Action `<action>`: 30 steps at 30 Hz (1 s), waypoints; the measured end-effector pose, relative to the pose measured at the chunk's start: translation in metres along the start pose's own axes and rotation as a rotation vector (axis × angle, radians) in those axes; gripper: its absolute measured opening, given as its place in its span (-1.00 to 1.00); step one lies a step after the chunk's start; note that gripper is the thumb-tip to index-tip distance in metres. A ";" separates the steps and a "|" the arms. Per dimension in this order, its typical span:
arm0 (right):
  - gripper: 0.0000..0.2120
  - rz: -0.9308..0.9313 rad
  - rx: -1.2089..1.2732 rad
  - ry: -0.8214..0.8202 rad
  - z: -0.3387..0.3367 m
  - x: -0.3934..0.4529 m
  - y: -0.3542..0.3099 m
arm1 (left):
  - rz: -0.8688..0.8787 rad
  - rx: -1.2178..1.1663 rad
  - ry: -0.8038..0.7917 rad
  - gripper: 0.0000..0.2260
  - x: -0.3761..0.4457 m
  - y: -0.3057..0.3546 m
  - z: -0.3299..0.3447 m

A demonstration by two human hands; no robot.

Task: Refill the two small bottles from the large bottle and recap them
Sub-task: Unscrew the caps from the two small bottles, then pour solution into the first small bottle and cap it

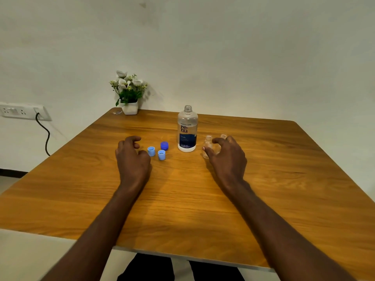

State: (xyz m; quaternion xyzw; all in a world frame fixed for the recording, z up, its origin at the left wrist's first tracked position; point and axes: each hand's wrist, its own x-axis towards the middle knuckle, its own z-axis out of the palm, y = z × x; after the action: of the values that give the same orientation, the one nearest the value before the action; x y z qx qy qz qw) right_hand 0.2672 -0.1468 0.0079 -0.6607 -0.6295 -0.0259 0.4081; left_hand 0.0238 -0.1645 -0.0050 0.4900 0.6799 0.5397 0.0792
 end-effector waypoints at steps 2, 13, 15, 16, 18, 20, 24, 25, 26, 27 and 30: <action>-0.55 -0.010 0.026 -0.002 0.001 0.000 0.001 | 0.098 0.003 0.053 -0.62 -0.005 0.006 -0.003; -0.65 -0.068 0.659 -0.179 -0.010 -0.019 -0.036 | 0.424 -0.265 -0.371 -0.65 -0.034 0.035 0.010; -0.65 -0.057 0.724 -0.179 -0.007 -0.020 -0.044 | 0.359 -0.322 -0.401 -0.62 -0.030 0.032 0.012; -0.66 -0.050 0.755 -0.189 -0.006 -0.018 -0.047 | 0.323 -0.351 -0.406 -0.62 -0.026 0.031 0.012; -0.67 -0.075 0.780 -0.216 -0.003 -0.014 -0.051 | 0.275 -0.410 -0.392 -0.64 -0.021 0.030 0.010; -0.66 -0.127 0.769 -0.201 0.002 -0.011 -0.056 | 0.246 -0.467 -0.347 -0.70 -0.016 0.033 0.009; -0.59 -0.180 0.598 0.198 0.016 0.003 -0.063 | 0.111 -0.606 -0.183 -0.76 0.012 0.040 0.015; -0.53 -0.156 0.560 0.269 0.020 0.009 -0.064 | 0.105 -0.604 -0.130 -0.76 0.020 0.041 0.017; -0.46 -0.122 0.534 0.299 0.024 0.016 -0.064 | 0.112 -0.590 -0.092 -0.77 0.025 0.041 0.020; -0.38 -0.089 0.513 0.292 0.029 0.021 -0.065 | 0.119 -0.567 -0.064 -0.77 0.028 0.039 0.023; -0.07 -0.035 0.458 0.159 0.046 0.028 -0.066 | 0.139 -0.475 -0.010 -0.77 0.029 0.031 0.033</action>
State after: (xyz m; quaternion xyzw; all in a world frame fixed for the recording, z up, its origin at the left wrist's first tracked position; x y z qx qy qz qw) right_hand 0.1946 -0.1064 0.0256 -0.5359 -0.5961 0.0587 0.5950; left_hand 0.0482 -0.1232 0.0191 0.5062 0.4983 0.6859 0.1582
